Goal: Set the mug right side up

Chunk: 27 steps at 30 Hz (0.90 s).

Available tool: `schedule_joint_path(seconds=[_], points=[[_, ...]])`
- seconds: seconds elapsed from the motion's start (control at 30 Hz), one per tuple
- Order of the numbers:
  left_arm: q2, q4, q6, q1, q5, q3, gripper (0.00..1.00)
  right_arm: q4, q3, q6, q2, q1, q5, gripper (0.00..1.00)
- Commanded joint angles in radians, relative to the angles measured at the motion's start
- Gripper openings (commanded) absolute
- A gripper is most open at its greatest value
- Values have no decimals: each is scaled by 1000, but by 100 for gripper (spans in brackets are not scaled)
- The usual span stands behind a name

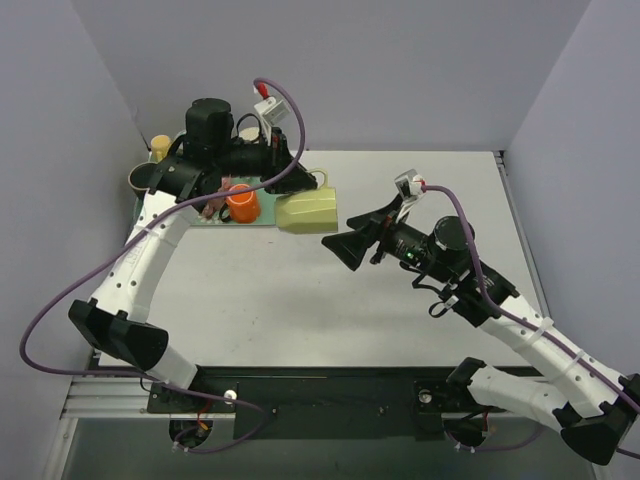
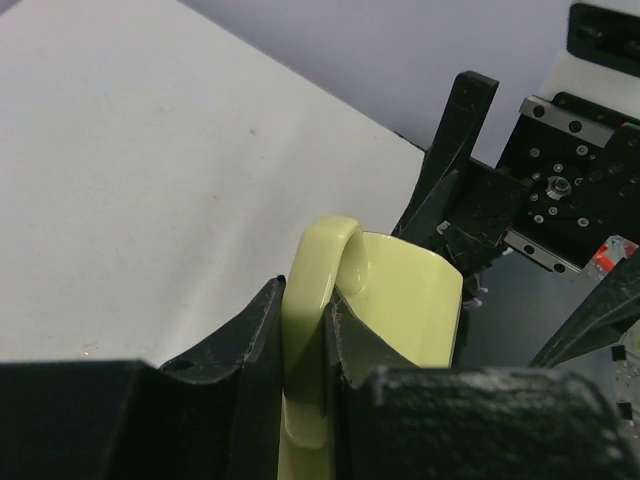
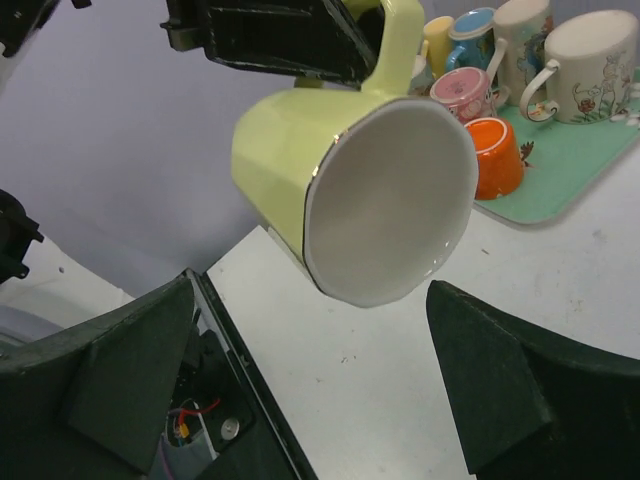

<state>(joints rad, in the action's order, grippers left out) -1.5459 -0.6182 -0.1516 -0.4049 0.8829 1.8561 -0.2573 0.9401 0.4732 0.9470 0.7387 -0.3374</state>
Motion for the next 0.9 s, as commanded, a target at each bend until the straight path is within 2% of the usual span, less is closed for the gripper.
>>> schedule_joint_path(seconds=[0.0,0.07,0.2,0.3,0.37,0.4,0.43,0.47,0.5,0.53,0.57,0.6,0.63,0.7,0.77,0.83,0.87], points=[[30,55,-71,-11,103,-20,0,-74,57,16,-5,30,-11,94],[35,48,-59,-26,125,-28,0,-57,75,7,9,37,-6,92],[44,55,-62,-48,142,-38,0,-89,101,37,56,54,-27,77],[41,95,-103,-60,136,-40,0,-138,130,88,125,65,-80,70],[35,139,-132,-60,146,-40,0,-134,155,94,148,65,-95,54],[33,143,-129,-60,145,-41,0,-134,160,93,153,67,-98,37],[33,147,-128,-60,142,-54,0,-132,163,90,150,65,-94,27],[35,147,-120,-58,133,-61,0,-126,163,84,144,67,-80,7],[35,144,-112,-57,119,-76,0,-90,167,58,138,67,-63,0],[35,137,-99,-49,67,-84,6,-42,170,39,124,64,5,0],[35,120,-91,-34,44,-98,65,75,181,-11,119,65,62,0],[35,114,-68,-22,0,-104,83,139,202,-36,112,67,172,0],[35,112,-50,7,-16,-119,86,282,212,-85,111,65,302,0],[36,112,6,58,-57,-138,86,430,230,-138,125,62,473,0],[32,91,67,112,-119,-146,86,548,238,-175,154,45,587,0],[23,43,145,156,-234,-146,87,660,247,-192,205,-5,630,0],[15,29,235,163,-330,-149,87,690,247,-193,248,-53,633,0]])
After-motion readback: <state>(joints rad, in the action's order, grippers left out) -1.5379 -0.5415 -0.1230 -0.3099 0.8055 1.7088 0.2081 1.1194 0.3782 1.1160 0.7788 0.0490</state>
